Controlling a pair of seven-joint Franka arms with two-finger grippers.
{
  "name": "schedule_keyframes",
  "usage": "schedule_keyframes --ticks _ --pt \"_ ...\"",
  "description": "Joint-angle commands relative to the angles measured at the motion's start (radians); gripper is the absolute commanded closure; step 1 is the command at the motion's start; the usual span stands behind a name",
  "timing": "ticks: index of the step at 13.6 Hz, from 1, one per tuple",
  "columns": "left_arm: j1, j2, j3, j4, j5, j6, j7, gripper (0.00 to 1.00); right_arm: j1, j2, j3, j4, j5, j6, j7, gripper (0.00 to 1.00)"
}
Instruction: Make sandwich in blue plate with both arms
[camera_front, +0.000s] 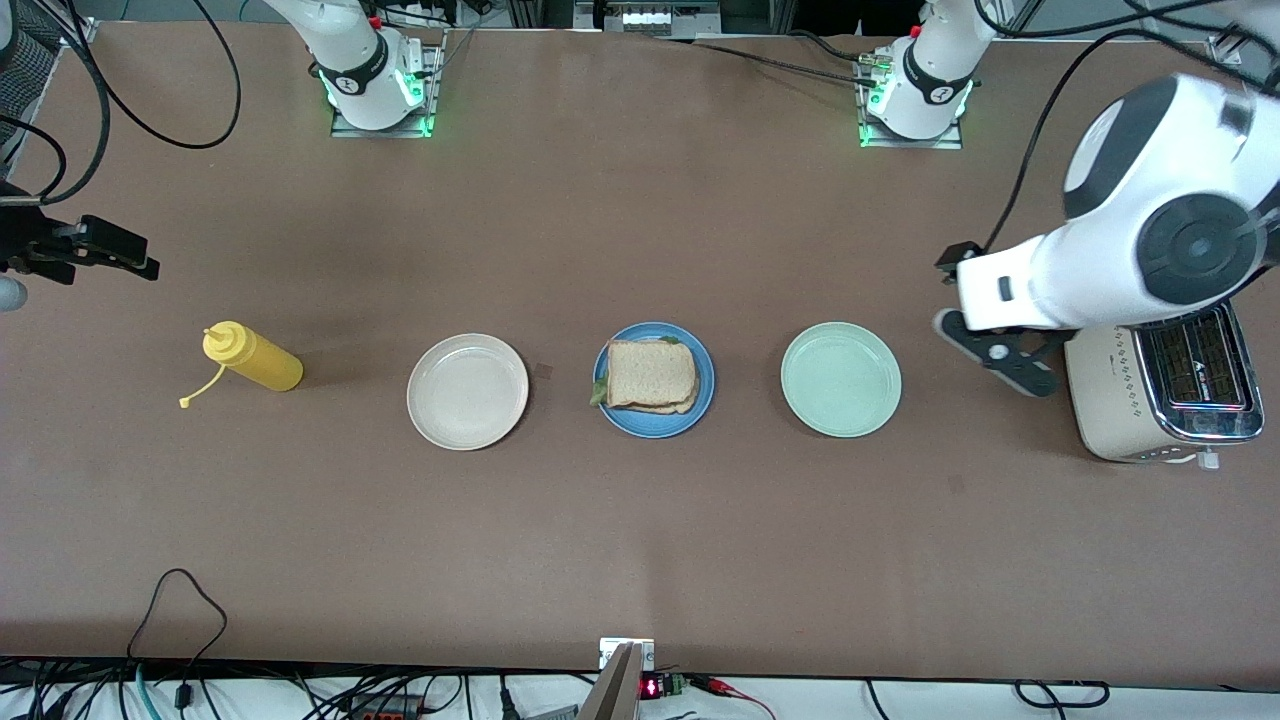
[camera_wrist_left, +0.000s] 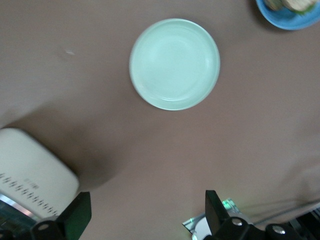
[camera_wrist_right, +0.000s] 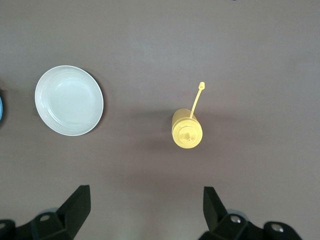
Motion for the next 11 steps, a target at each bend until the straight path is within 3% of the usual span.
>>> schedule_keyframes --ticks 1,2,4,7,9,11 --pt "-0.141 -0.139 0.266 -0.079 -0.132 0.096 -0.002 0.0 0.004 -0.015 0.006 -0.023 -0.013 0.02 0.005 0.0" --pt "-0.205 -0.2 0.396 -0.145 -0.203 0.148 -0.005 0.0 0.024 -0.015 0.006 -0.023 -0.039 0.021 0.005 0.0" --pt "-0.279 -0.327 0.53 -0.306 -0.284 0.281 -0.005 0.0 0.039 -0.015 0.008 -0.023 -0.059 0.029 0.01 0.0" --pt "-0.304 -0.4 0.563 -0.379 -0.259 0.323 -0.057 0.0 0.039 -0.014 0.008 -0.023 -0.048 0.031 0.016 0.0" --pt "-0.33 -0.478 0.56 -0.483 -0.168 0.334 -0.089 0.0 0.036 -0.011 0.006 -0.023 -0.042 0.029 0.017 0.0" --pt "-0.332 -0.466 0.554 -0.473 -0.168 0.343 -0.092 0.0 0.033 -0.012 0.006 -0.027 -0.039 0.021 0.019 0.0"
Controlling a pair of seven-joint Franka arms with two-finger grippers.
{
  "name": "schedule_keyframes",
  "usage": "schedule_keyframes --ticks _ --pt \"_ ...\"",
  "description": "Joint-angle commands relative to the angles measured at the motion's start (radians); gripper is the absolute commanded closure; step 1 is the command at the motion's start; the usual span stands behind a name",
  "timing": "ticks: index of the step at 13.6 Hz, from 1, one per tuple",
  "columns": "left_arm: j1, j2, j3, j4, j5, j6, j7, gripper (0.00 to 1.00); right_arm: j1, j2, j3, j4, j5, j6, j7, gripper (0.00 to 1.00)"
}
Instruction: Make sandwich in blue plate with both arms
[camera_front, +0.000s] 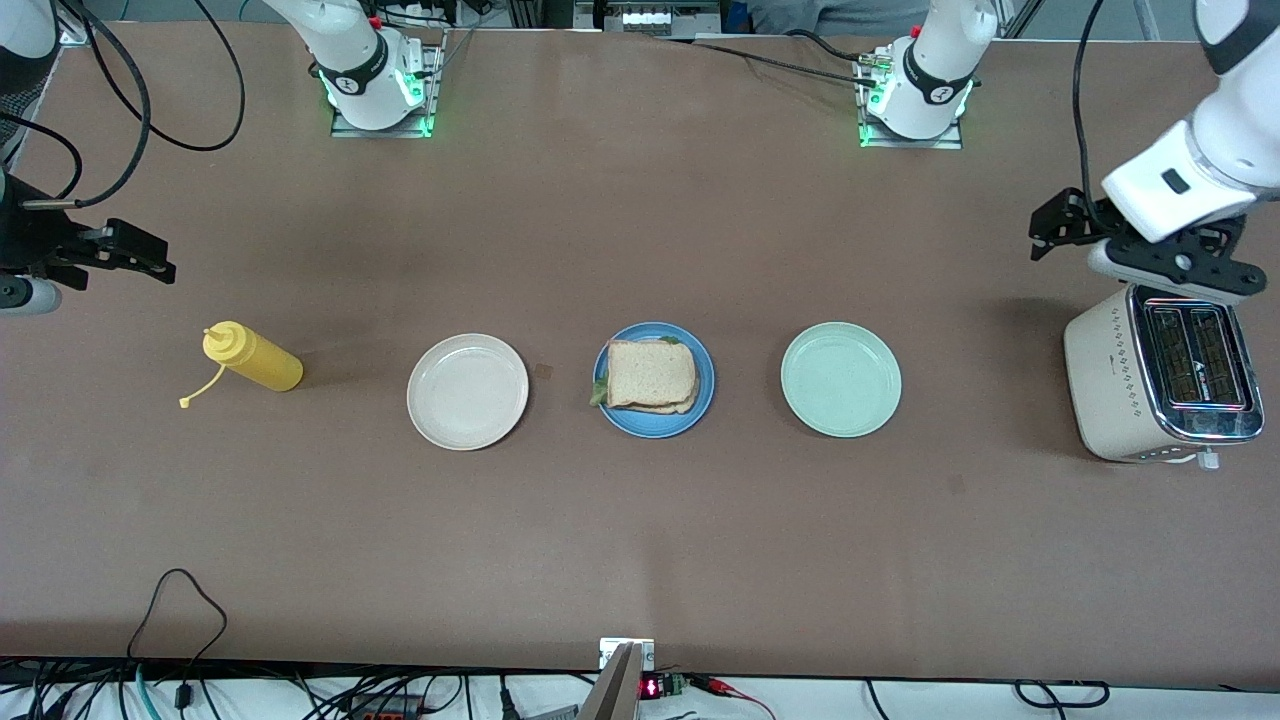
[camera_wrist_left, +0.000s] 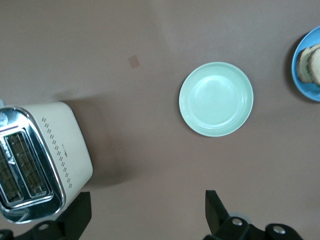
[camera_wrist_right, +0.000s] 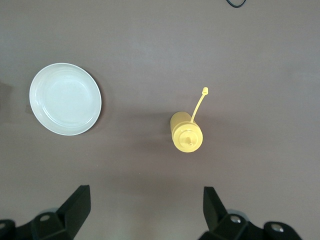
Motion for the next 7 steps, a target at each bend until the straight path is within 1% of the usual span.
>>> schedule_keyframes --ticks 1,2,7 --pt "-0.023 -0.02 0.008 -0.033 0.028 0.026 -0.02 0.0 -0.009 -0.011 -0.001 -0.021 0.015 0.013 0.015 0.0" --pt "-0.024 -0.016 0.008 -0.019 0.028 0.011 -0.021 0.0 -0.009 -0.01 -0.004 -0.019 0.027 0.02 0.015 0.0" --pt "-0.023 -0.009 0.005 -0.013 0.024 0.013 -0.023 0.0 -0.009 -0.008 -0.005 -0.021 0.03 0.027 0.013 0.0"
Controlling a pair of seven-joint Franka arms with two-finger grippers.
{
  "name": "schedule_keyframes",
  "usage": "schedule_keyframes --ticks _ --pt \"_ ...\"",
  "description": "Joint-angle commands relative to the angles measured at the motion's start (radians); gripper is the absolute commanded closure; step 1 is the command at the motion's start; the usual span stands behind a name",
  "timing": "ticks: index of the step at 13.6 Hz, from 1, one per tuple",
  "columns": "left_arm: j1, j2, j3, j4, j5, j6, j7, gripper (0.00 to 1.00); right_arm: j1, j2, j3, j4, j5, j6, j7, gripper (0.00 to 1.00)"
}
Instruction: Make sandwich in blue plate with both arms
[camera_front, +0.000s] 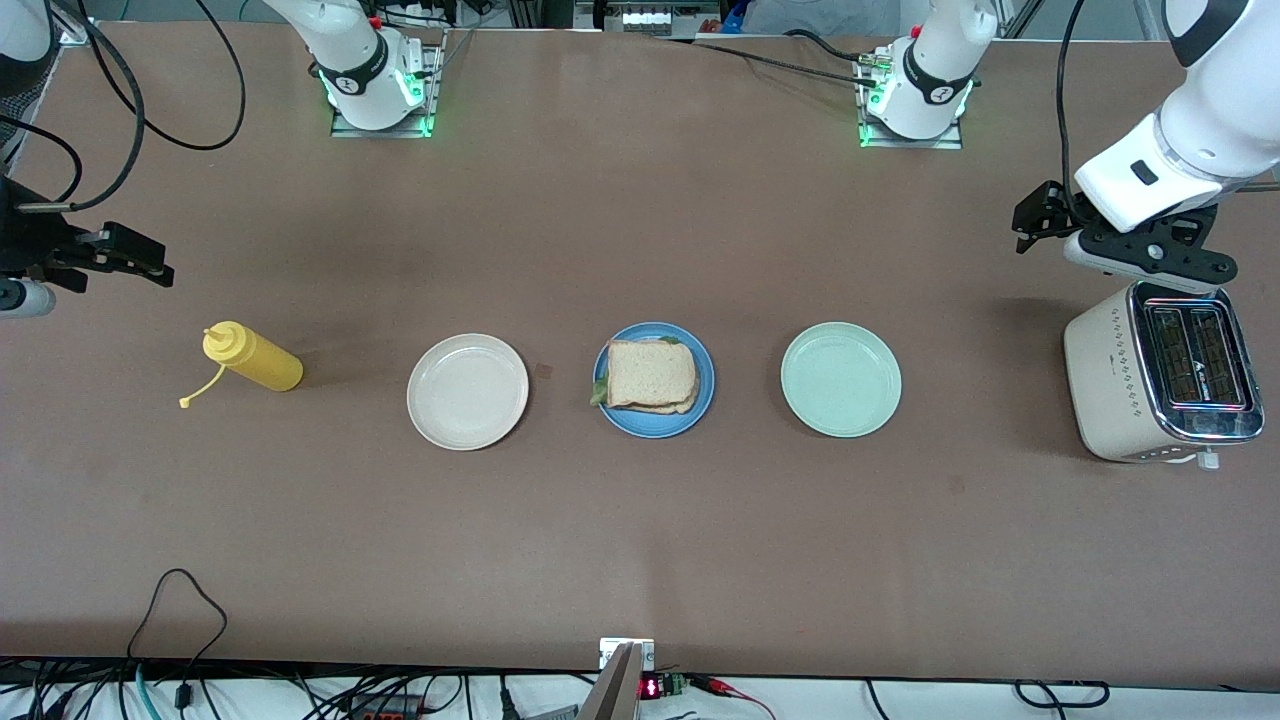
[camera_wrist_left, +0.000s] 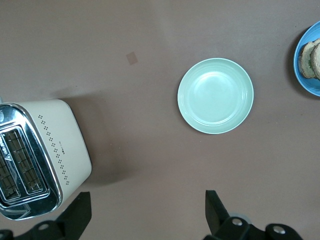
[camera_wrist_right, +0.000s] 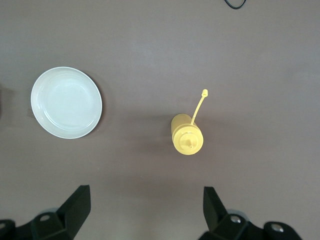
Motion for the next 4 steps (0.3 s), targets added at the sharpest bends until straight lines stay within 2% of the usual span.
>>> schedule_keyframes --ticks 1,4 --pt "-0.009 0.001 0.006 0.008 0.015 0.002 -0.01 0.0 -0.005 -0.008 0.001 -0.015 0.017 0.012 0.003 0.0" --pt "-0.01 0.001 0.005 0.008 0.015 0.0 -0.013 0.0 -0.005 -0.001 0.001 -0.009 0.016 0.012 -0.001 0.0"
